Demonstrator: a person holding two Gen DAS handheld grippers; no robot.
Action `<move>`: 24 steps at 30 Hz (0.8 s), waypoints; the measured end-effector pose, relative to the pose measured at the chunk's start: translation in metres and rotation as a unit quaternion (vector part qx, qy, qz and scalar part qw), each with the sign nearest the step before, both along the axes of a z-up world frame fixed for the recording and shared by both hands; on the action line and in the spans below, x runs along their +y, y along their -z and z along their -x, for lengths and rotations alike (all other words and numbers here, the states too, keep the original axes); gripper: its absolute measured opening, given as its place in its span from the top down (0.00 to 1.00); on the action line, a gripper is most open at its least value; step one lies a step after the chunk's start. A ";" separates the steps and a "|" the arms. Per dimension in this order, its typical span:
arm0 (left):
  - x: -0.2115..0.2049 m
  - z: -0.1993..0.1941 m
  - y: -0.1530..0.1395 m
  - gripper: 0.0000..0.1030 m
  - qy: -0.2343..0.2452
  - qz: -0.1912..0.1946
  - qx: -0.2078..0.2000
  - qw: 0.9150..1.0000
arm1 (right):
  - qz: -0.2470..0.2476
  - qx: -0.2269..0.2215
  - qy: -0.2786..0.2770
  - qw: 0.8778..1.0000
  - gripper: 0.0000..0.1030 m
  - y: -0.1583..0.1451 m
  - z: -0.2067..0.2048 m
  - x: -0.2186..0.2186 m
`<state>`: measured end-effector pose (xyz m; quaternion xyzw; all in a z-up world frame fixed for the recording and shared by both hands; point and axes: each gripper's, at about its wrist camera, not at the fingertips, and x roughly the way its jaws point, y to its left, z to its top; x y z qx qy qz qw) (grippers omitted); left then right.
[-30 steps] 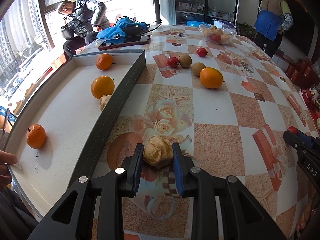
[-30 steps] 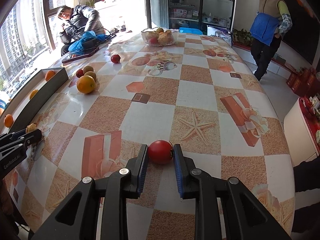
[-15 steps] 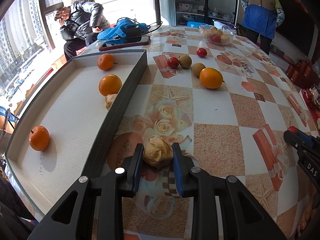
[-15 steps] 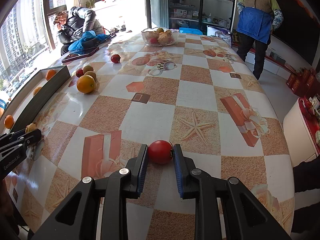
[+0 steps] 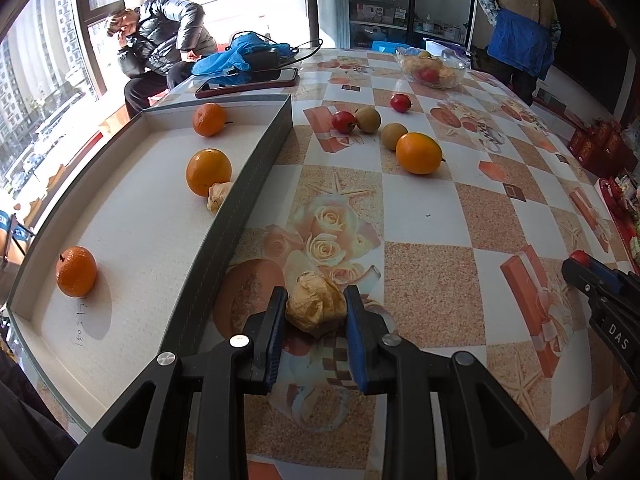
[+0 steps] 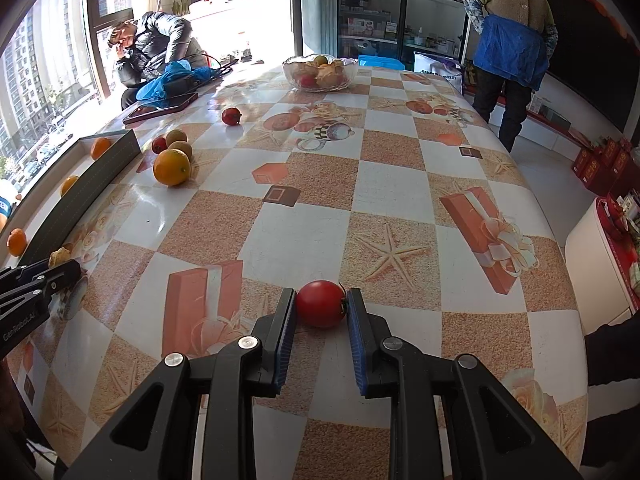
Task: Organize fruits
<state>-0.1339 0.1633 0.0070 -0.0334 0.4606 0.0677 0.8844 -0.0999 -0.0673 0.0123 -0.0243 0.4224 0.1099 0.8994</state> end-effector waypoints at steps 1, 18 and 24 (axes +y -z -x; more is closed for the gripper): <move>0.000 0.000 0.000 0.70 0.001 -0.001 0.000 1.000 | 0.000 0.000 0.000 1.000 0.75 0.000 0.000 0.000; 0.007 0.001 -0.006 0.72 0.008 0.034 0.014 0.999 | 0.011 0.019 -0.006 1.000 0.75 -0.001 -0.001 0.005; 0.030 0.007 -0.034 0.73 0.010 0.057 -0.003 0.998 | -0.010 0.067 -0.050 0.996 0.75 -0.009 -0.007 0.029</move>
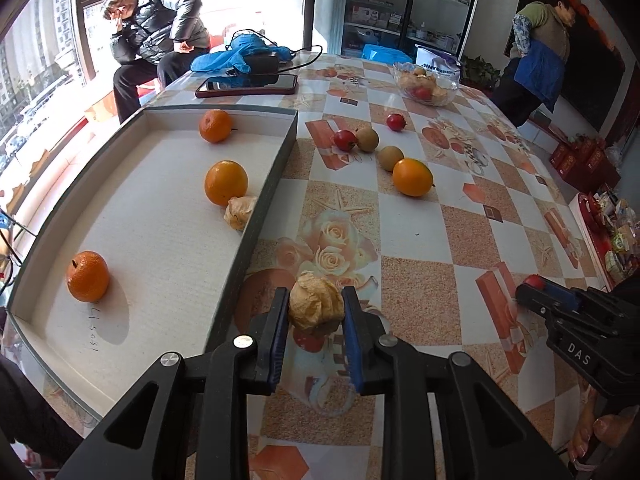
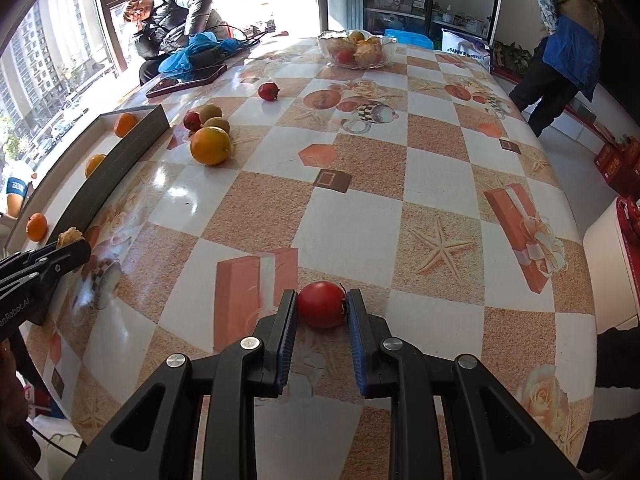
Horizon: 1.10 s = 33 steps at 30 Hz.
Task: Organize fruits
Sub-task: 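Open the left gripper over the white tray while the right gripper releases the red fruit there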
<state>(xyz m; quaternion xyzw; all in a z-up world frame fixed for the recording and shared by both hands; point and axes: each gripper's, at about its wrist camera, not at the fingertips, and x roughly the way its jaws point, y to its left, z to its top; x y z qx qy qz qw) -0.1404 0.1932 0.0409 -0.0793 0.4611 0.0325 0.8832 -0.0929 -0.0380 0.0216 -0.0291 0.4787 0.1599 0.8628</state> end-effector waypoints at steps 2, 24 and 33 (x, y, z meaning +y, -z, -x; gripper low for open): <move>0.017 0.000 -0.015 0.73 -0.006 0.003 -0.009 1.000 | -0.013 0.008 -0.019 1.000 0.75 -0.009 -0.003 0.014; 0.138 -0.027 -0.015 0.31 -0.099 -0.055 0.013 0.993 | -0.098 0.085 -0.187 0.974 0.35 -0.056 -0.083 0.242; 0.072 -0.045 -0.023 0.29 -0.009 -0.028 -0.018 0.999 | -0.048 0.010 -0.040 0.998 0.06 -0.065 -0.151 0.133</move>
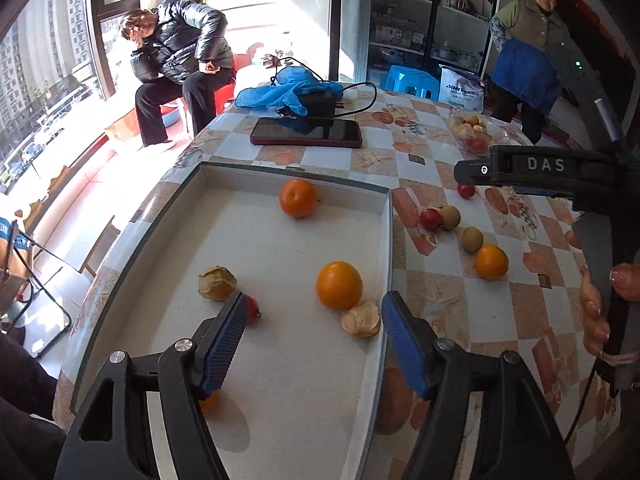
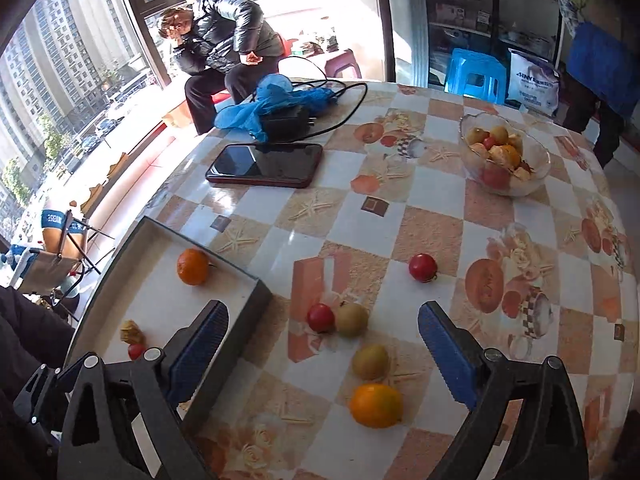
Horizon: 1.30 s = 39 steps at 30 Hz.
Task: Organize fruits
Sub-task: 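Open the left gripper over the white tray while the right gripper releases the red fruit there, then grasp an orange with the right gripper while the left gripper grasps a brown round fruit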
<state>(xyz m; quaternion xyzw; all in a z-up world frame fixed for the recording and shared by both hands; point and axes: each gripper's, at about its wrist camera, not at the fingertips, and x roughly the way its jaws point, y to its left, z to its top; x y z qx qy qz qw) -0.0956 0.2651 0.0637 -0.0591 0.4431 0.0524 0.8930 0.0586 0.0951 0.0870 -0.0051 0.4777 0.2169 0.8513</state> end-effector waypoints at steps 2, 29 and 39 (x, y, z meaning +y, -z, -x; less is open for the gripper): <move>-0.021 -0.003 0.003 0.29 0.029 0.004 0.003 1.000 | 0.009 0.024 0.041 0.999 0.06 0.017 -0.012 -0.029; -0.112 -0.083 0.029 0.29 0.041 0.025 0.047 0.998 | 0.012 -0.042 0.022 0.999 0.64 0.072 0.106 -0.132; -0.132 -0.123 0.053 0.73 0.002 0.004 0.058 0.998 | -0.003 -0.045 0.054 0.998 0.64 0.072 0.143 -0.166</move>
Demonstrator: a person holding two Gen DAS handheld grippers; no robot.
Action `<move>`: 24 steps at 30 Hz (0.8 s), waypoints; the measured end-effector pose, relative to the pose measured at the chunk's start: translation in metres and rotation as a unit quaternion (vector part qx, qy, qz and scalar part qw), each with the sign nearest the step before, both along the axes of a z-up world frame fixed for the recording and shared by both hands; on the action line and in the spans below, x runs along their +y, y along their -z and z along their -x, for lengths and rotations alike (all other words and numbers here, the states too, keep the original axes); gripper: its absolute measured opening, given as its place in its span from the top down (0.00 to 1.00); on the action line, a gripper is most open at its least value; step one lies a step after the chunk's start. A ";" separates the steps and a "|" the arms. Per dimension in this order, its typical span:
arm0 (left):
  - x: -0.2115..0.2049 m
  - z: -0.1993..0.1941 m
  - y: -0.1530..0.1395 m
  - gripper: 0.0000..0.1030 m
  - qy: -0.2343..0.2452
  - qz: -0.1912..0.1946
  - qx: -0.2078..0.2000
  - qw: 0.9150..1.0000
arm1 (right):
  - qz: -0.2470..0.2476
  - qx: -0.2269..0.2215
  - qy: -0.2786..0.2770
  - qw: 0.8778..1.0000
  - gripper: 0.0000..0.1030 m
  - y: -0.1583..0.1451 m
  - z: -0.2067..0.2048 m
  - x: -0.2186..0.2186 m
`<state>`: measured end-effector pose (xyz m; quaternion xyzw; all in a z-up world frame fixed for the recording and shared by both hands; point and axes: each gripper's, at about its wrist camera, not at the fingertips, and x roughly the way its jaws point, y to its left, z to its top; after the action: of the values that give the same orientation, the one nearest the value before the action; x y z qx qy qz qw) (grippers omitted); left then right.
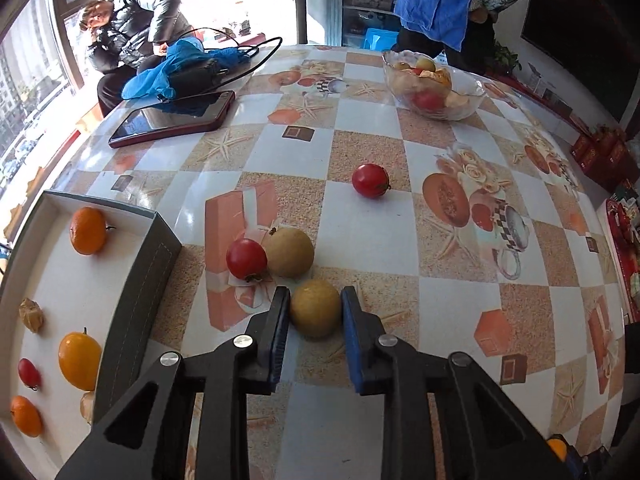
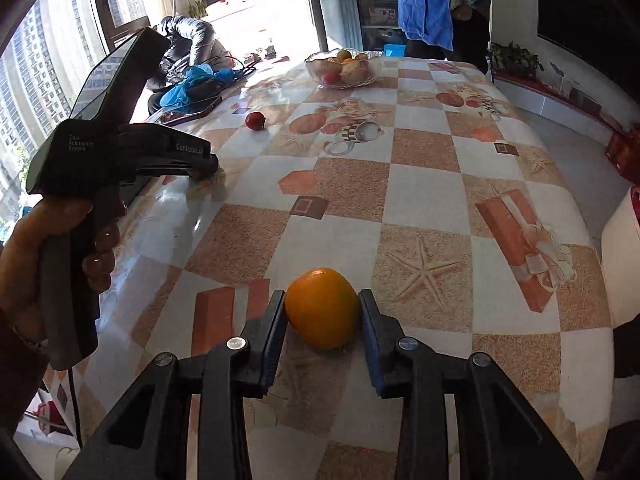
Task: Organize fruits
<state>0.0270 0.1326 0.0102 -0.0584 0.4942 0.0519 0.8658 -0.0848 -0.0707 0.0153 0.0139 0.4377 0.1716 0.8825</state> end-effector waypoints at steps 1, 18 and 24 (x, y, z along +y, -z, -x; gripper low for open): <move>0.002 0.008 0.000 0.73 0.003 0.006 -0.003 1.000 | 0.003 -0.002 0.000 1.000 0.64 0.000 0.003 0.000; 0.002 0.148 0.006 0.73 0.021 -0.046 -0.091 0.995 | 0.016 -0.026 0.023 0.999 0.64 0.003 0.022 -0.004; 0.002 0.150 0.007 0.73 0.024 -0.048 -0.095 0.994 | 0.029 -0.028 0.022 0.999 0.64 0.003 0.022 -0.001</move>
<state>-0.1230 0.1342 0.0034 -0.0099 0.4084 0.0488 0.9115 -0.1069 -0.0719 0.0120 -0.0063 0.4176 0.1394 0.8979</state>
